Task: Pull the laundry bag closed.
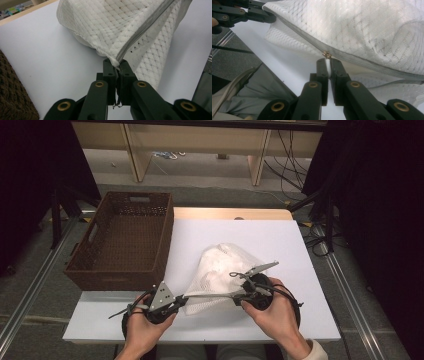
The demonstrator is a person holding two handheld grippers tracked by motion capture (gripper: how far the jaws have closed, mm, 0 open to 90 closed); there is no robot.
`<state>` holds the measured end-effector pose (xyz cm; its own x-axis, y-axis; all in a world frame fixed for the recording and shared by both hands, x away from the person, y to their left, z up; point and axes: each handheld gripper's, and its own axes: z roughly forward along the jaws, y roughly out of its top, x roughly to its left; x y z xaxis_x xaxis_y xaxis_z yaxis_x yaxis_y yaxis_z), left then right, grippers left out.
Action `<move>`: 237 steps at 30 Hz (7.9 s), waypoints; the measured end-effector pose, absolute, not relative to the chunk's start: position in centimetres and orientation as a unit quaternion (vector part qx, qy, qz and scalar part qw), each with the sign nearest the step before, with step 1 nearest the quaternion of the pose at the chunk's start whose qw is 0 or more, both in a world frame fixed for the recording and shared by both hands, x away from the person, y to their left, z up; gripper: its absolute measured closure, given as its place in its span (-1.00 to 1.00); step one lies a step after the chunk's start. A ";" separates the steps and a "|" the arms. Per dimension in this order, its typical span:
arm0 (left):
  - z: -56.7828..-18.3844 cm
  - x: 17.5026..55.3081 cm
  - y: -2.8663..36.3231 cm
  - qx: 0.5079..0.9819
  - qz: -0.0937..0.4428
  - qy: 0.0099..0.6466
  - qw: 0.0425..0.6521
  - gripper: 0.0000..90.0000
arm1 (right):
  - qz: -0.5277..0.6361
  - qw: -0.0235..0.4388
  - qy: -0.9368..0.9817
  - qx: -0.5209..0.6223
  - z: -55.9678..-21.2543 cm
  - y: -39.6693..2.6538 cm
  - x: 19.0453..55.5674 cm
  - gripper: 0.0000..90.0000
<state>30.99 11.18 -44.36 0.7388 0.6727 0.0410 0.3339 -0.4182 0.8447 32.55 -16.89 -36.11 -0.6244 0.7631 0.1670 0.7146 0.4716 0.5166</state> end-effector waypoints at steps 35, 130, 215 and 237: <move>-44.4 31.1 11.3 0.820 0.190 0.304 0.446 0.91 | 0.277 0.046 0.857 0.433 -35.9 -17.5 32.8 0.93; -44.4 31.6 11.8 0.827 0.204 0.295 0.434 0.91 | 0.267 0.063 0.845 0.459 -35.4 -19.5 32.9 0.93; -45.1 31.6 12.3 0.824 0.195 0.308 0.434 0.91 | 0.212 0.042 0.790 0.574 -38.2 -25.4 37.0 0.93; -45.1 31.6 12.1 0.825 0.196 0.305 0.433 0.90 | 0.195 0.059 0.789 0.579 -39.5 -25.2 37.9 0.93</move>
